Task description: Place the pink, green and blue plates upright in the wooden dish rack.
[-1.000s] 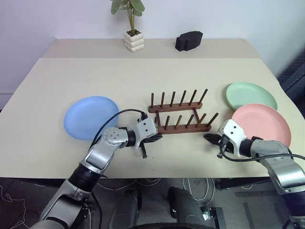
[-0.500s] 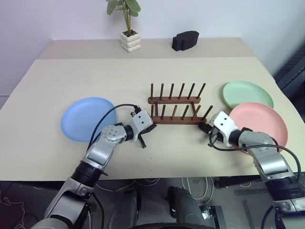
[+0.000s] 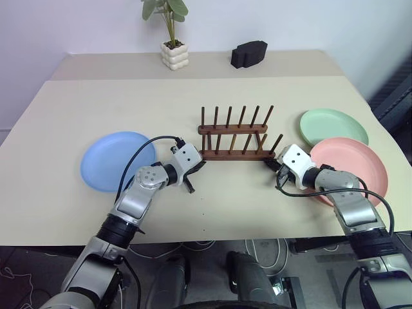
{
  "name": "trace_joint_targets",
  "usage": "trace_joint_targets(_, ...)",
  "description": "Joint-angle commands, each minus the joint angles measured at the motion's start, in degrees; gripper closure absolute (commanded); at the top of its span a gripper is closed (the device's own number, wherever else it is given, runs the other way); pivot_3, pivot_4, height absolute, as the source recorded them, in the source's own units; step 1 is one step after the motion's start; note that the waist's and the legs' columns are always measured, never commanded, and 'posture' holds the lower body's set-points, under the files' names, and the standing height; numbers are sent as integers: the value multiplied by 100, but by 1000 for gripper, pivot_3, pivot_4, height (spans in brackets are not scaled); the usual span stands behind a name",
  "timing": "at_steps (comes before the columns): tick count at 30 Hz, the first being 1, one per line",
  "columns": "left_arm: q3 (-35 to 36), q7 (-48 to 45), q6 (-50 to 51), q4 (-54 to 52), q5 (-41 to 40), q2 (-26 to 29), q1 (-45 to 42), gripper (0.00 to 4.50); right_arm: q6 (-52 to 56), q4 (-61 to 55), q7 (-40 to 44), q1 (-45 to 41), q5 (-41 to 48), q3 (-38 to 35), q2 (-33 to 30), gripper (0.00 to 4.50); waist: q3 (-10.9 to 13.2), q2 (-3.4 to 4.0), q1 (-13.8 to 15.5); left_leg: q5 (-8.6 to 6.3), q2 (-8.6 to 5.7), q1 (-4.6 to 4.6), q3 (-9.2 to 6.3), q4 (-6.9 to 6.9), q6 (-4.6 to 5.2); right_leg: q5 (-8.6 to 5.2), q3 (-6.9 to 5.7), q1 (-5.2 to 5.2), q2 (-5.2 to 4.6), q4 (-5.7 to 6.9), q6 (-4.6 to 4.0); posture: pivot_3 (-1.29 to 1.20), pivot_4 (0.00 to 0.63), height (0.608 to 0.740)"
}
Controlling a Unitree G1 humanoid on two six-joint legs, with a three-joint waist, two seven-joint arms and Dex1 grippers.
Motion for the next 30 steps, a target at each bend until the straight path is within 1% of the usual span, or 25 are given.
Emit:
trace_joint_targets(1,347,-572,162,-871,-721,166,358,4484,581,-1022,356,169,817,-807,-397,4255,2,2,1,0,0,-5,1,-1,0,0,1,-7,-1,0,1,0,150,736)
trace_joint_targets(3,456,-883,294,-1355,-1086,299,631,4500,1123,-1641,561,486,1324,-1249,-652,3629,3,3,7,0,6,-17,0,-3,0,0,4,-22,-4,3,1,0,150,736)
trace_joint_targets(4,475,-952,332,-1485,-1170,343,706,4500,1287,-1847,617,618,1450,-1358,-741,3289,3,2,19,0,8,-17,0,-4,0,0,4,-22,-4,3,1,0,150,736)
trace_joint_targets(7,430,-1208,589,-1818,-1500,414,860,4500,1829,-2496,470,1151,1753,-1911,-872,1784,2,-1,50,0,9,-12,-4,0,0,-2,1,-13,-3,0,-2,0,150,736)
trace_joint_targets(10,310,-1377,735,-1938,-1647,401,854,4500,2152,-2779,53,1556,1624,-2318,-864,153,2,-1,83,-1,9,-9,0,2,0,-14,3,-7,-5,-4,15,0,150,736)
trace_joint_targets(11,266,-1397,742,-1930,-1640,382,825,4500,2293,-2857,-50,1679,1631,-2426,-849,65,2,-1,97,0,9,-10,2,3,0,-15,3,-8,-6,-5,16,0,150,736)
trace_joint_targets(15,-35,-1730,726,-1788,-1666,249,579,4500,2851,-3577,-310,2546,1825,-2879,-635,65,2,-1,150,-1,6,-12,3,-1,0,-15,3,-13,-3,-5,14,0,150,736)
trace_joint_targets(18,-188,-1962,636,-1673,-1657,198,439,4500,3079,-3894,-532,3024,1714,-2958,-549,65,2,-1,143,-1,3,-20,1,0,0,-15,2,-17,-2,-7,14,0,150,736)
trace_joint_targets(22,-346,-2169,562,-1498,-1670,8,207,4500,3303,-4170,-829,3575,1453,-2865,-479,65,1,0,133,-1,5,-19,7,6,1,-16,5,-18,-5,-7,16,0,150,736)
trace_joint_targets(26,-557,-2311,422,-1435,-1576,-120,135,4500,3515,-4041,-1363,3327,1199,-2620,-348,65,0,2,110,-1,6,-18,8,5,1,-16,5,-19,-4,-9,16,0,150,736)
trace_joint_targets(30,-519,-2205,400,-1442,-1551,-147,186,4500,3552,-3758,-1557,2955,1038,-2332,-332,65,1,1,116,-2,6,-23,6,2,1,-16,3,-23,-3,-11,16,0,150,736)
